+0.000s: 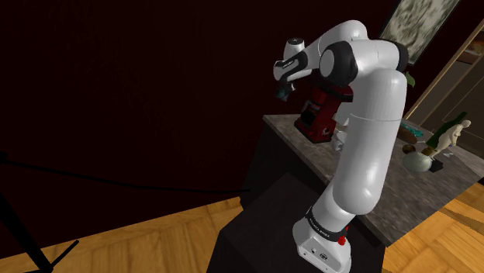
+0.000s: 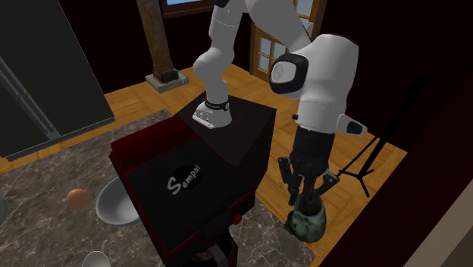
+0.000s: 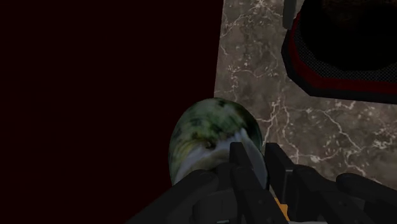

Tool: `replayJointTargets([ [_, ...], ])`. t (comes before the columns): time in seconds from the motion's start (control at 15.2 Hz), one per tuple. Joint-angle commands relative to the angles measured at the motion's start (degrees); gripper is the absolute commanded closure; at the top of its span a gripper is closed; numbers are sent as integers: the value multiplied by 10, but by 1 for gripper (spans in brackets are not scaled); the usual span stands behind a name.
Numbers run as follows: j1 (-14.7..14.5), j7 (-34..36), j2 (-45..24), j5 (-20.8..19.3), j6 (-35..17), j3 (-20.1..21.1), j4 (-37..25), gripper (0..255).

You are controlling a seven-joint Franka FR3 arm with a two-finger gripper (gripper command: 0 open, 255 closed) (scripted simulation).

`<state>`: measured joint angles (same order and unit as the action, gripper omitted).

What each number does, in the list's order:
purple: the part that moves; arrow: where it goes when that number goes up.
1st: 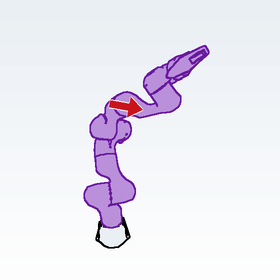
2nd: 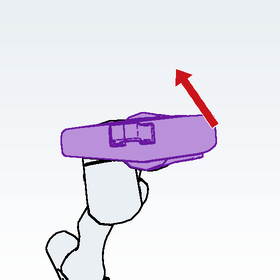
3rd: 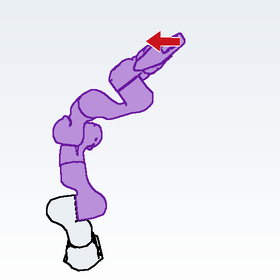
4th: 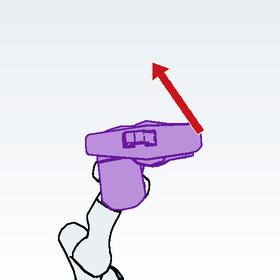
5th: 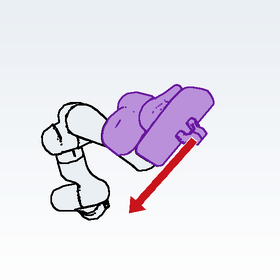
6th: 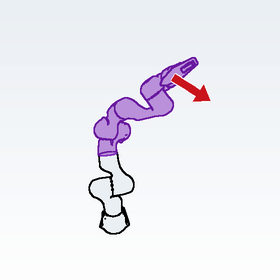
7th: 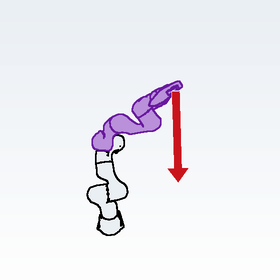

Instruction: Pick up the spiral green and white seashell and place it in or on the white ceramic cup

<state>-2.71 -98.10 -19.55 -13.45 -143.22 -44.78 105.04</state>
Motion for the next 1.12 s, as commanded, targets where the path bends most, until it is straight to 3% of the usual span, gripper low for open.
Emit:
replayJointTargets([
  [0.0, -4, -2, 24, -17, -10, -13, 28, 255],
  [0.59, -3, -14, 164, -134, -56, -85, 160, 255],
  [1.06, 39, -38, 266, -224, -68, -119, 222, 255],
])
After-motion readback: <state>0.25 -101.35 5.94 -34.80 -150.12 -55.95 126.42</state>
